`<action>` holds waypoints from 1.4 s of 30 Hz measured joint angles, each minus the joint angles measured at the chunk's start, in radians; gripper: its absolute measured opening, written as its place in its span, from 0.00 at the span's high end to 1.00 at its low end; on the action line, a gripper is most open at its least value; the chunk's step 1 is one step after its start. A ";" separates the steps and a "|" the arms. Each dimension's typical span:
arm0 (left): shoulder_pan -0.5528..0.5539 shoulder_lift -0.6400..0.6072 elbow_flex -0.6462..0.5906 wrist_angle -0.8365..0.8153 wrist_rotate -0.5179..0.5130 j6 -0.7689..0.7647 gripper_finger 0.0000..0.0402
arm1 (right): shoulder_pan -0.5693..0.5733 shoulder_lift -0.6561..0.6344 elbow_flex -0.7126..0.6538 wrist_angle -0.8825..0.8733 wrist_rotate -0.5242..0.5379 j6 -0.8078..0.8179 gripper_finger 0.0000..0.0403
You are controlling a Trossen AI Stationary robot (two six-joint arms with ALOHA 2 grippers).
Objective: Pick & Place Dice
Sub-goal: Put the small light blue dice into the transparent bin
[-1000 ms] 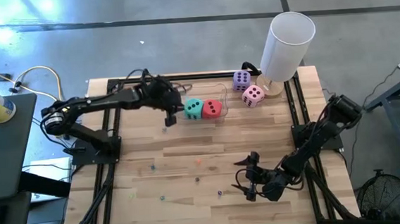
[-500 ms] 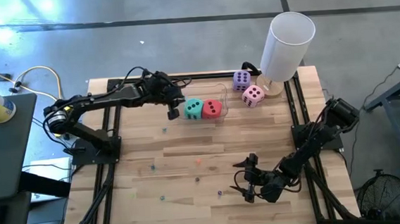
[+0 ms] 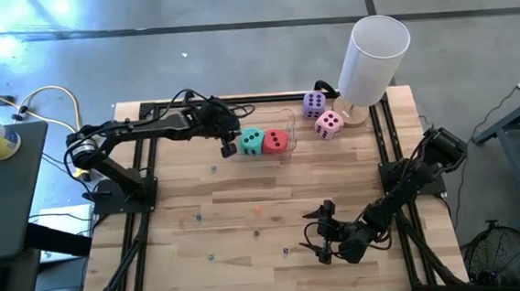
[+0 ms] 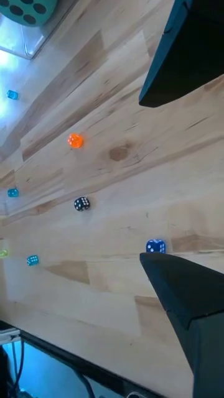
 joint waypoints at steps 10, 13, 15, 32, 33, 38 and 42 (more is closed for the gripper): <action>-0.049 0.004 0.000 0.021 -0.124 0.130 0.77 | -0.003 0.000 0.000 0.003 0.002 -0.008 0.03; -0.059 0.004 0.000 0.023 -0.126 0.130 0.70 | -0.003 0.000 0.000 0.006 0.001 -0.016 0.03; -0.063 0.004 0.000 0.022 -0.126 0.125 0.65 | -0.003 0.000 0.000 0.007 -0.001 -0.013 0.03; -0.318 -0.122 0.000 -0.095 -0.314 0.152 0.54 | -0.005 0.000 0.000 0.011 0.005 -0.044 0.03; -0.345 -0.148 0.000 -0.131 -0.323 0.135 0.54 | -0.006 0.000 0.000 0.011 0.004 -0.045 0.03; -0.457 -0.270 0.000 -0.414 -0.232 -0.078 0.54 | -0.006 0.000 0.000 0.011 0.000 -0.045 0.03; -0.488 -0.317 -0.001 -0.645 -0.126 -0.245 0.54 | -0.006 0.000 0.001 0.015 -0.003 -0.050 0.03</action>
